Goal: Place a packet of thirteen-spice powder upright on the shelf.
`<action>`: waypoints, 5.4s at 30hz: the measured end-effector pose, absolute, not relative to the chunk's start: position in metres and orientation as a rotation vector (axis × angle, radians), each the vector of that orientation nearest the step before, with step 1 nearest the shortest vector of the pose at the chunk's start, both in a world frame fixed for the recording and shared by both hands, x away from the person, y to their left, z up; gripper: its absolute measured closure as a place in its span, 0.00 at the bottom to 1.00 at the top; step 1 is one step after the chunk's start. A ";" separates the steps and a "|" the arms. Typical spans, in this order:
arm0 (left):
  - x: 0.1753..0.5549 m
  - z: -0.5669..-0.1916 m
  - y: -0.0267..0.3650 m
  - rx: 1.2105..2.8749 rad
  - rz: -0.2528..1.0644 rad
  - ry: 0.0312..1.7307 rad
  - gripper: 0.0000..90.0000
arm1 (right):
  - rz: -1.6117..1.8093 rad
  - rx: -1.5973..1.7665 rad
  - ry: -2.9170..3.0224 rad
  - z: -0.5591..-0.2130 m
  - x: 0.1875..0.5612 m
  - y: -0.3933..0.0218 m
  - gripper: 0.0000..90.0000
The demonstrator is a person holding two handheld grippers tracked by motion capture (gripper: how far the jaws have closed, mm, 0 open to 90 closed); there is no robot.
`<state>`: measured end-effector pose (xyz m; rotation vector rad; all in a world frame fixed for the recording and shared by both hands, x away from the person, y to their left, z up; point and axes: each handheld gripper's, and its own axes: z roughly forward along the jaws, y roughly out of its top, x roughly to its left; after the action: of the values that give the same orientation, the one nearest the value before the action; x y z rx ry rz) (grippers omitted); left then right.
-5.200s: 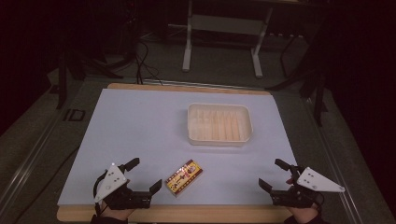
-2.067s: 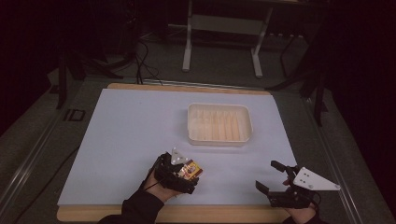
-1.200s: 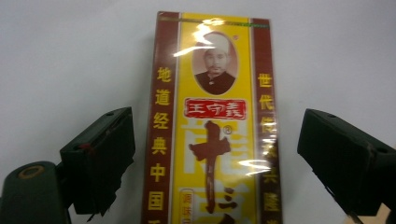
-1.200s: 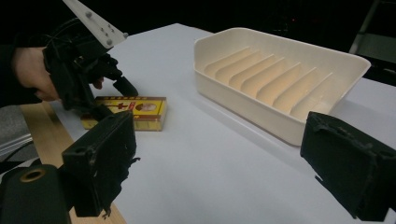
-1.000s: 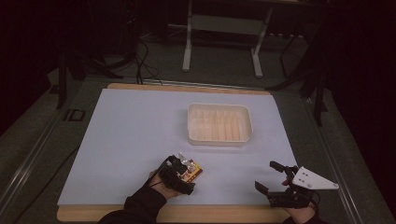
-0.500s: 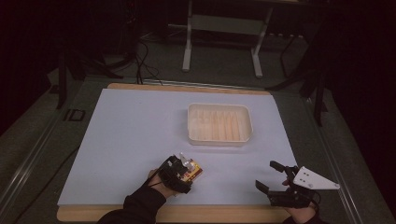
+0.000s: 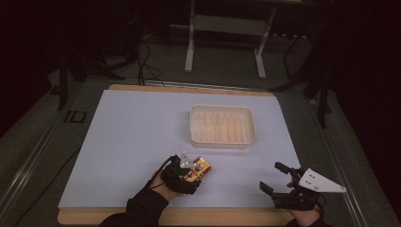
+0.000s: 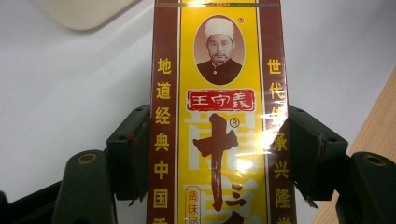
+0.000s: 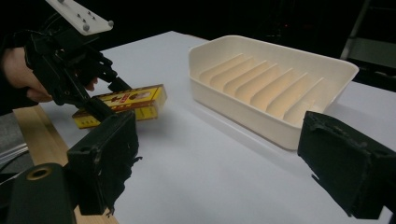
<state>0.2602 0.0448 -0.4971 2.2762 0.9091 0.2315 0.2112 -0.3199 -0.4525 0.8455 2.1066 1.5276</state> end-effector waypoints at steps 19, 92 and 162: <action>0.253 -0.483 0.055 1.993 0.278 0.853 0.37 | 1.521 0.844 2.103 -0.450 0.209 -0.313 0.14; 0.221 -0.473 0.013 1.389 0.553 0.584 0.36 | 1.787 1.055 1.953 -0.392 0.230 -0.192 0.41; 0.210 -0.471 0.064 1.556 0.540 0.953 0.09 | 1.261 1.046 1.496 -0.361 0.313 -0.179 0.75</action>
<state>0.2098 0.0644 -0.4705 1.5562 0.9529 0.5403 0.3130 -0.1793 -0.3611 1.0456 1.4956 1.2612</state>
